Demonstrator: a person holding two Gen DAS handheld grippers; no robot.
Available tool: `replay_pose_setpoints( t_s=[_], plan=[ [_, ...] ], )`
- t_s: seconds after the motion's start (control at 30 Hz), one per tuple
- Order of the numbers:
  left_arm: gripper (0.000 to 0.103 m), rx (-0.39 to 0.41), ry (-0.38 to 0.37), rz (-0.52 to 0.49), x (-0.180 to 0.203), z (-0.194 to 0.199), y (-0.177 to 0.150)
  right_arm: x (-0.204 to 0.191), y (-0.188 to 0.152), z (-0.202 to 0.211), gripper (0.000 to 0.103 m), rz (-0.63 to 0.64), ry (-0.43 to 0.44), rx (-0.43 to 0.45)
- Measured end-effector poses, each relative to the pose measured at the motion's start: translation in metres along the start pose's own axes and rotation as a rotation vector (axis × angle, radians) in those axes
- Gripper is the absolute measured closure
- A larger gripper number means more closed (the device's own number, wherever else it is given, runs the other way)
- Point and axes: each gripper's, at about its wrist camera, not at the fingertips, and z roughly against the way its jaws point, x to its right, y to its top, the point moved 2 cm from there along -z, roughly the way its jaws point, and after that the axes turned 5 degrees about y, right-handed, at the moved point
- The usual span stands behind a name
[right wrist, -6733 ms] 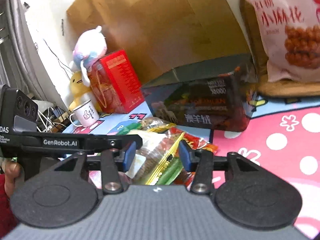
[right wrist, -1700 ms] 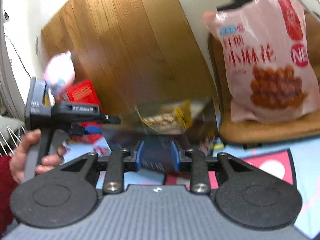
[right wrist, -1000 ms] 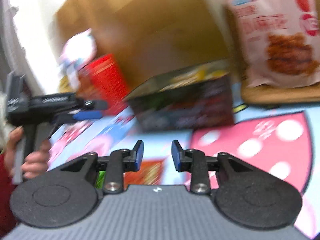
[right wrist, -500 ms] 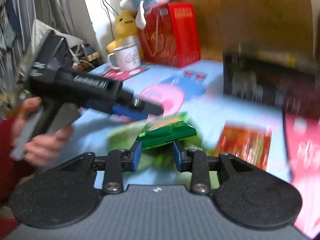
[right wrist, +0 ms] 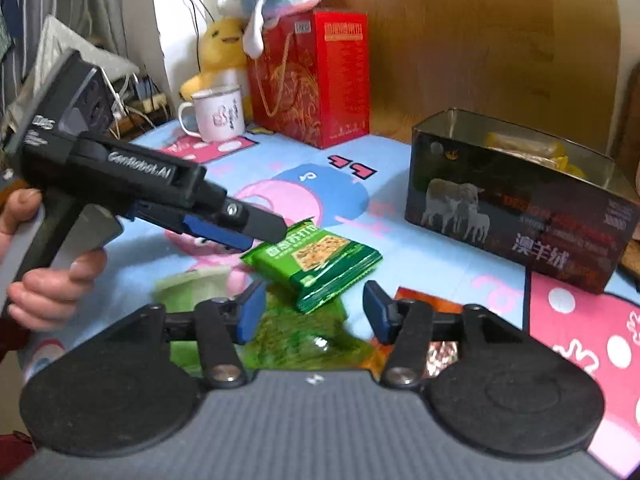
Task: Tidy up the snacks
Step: 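Grasp the green biscuit packet with the left gripper, then drop the green biscuit packet into the black tin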
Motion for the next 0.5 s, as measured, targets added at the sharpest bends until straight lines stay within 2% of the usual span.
replay_pose_setpoints(
  t_s=[0.03,0.1,0.13,0.2,0.27,0.37,0.5],
  plan=[
    [0.032,-0.001,0.001,-0.004,0.001,-0.001,0.000,0.002,0.003,-0.007,0.046,0.000,0.001,-0.019],
    [0.050,-0.023,-0.023,0.005,0.002,-0.007,0.002,0.007,0.006,-0.023,0.045,-0.026,0.025,-0.076],
    [0.051,-0.030,-0.030,0.004,0.004,-0.010,0.002,0.010,0.007,-0.031,0.046,-0.049,0.049,-0.096],
    [0.052,-0.034,-0.010,-0.023,0.011,-0.013,0.004,0.008,0.011,-0.039,0.055,-0.031,0.049,-0.074],
    [0.052,-0.029,-0.003,-0.032,0.017,-0.014,0.012,0.005,0.015,-0.040,0.055,-0.018,0.028,-0.058],
    [0.052,-0.003,-0.059,-0.044,0.031,-0.006,0.032,0.007,0.022,-0.026,0.055,0.001,-0.003,0.012],
    [0.052,0.052,-0.112,-0.116,0.068,-0.001,0.061,0.026,0.039,0.004,0.057,-0.019,-0.038,0.122]
  ],
)
